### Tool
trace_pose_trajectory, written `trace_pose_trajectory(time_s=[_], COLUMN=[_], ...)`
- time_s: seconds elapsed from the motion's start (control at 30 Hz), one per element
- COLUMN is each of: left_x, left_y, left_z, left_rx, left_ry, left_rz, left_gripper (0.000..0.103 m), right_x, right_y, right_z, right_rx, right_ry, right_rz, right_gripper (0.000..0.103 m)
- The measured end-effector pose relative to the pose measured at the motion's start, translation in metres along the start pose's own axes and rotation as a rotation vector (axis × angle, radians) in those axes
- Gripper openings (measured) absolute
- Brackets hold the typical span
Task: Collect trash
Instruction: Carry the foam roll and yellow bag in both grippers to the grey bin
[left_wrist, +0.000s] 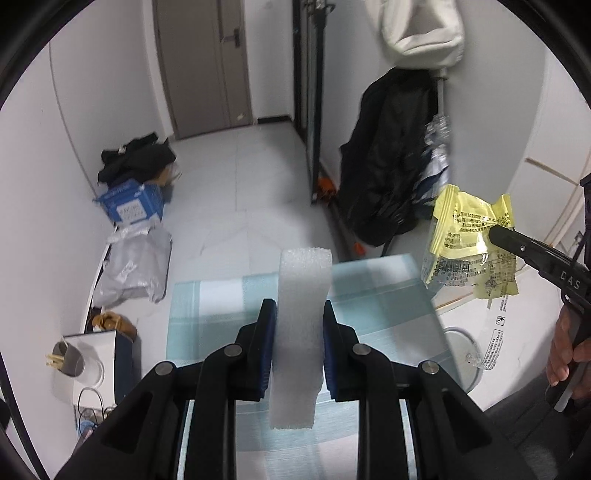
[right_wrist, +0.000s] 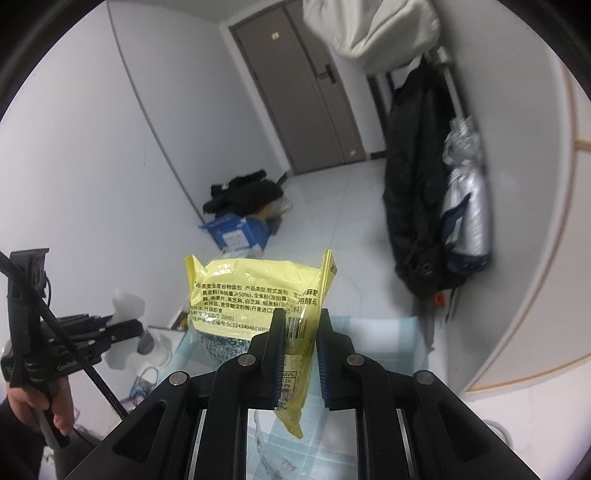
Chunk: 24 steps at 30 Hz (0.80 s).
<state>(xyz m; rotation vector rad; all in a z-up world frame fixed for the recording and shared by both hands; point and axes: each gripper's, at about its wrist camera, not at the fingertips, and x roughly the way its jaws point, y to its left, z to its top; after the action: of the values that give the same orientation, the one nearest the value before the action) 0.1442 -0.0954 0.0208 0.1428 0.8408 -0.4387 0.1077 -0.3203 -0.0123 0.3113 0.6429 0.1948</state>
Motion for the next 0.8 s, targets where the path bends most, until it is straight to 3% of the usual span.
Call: trace_pose_trajectory(time_s=[0.43, 0.8], left_x=[-0.044, -0.040], left_y=[-0.060, -0.119], left_z=[0.017, 0.026], left_rx=[0.031, 0.078], left_ry=[-0.122, -0.136], left_rz=[-0.166, -0.297], left_gripper=[0.018, 0.018], right_x=[-0.115, -0.180], right_y=[-0.032, -0.070], right_z=[0.017, 0.012], right_rx=[-0.012, 0.022], right_ry=[-0.133, -0.194], right_rz=[-0.110, -0.222], right_gripper=[0.015, 0.015])
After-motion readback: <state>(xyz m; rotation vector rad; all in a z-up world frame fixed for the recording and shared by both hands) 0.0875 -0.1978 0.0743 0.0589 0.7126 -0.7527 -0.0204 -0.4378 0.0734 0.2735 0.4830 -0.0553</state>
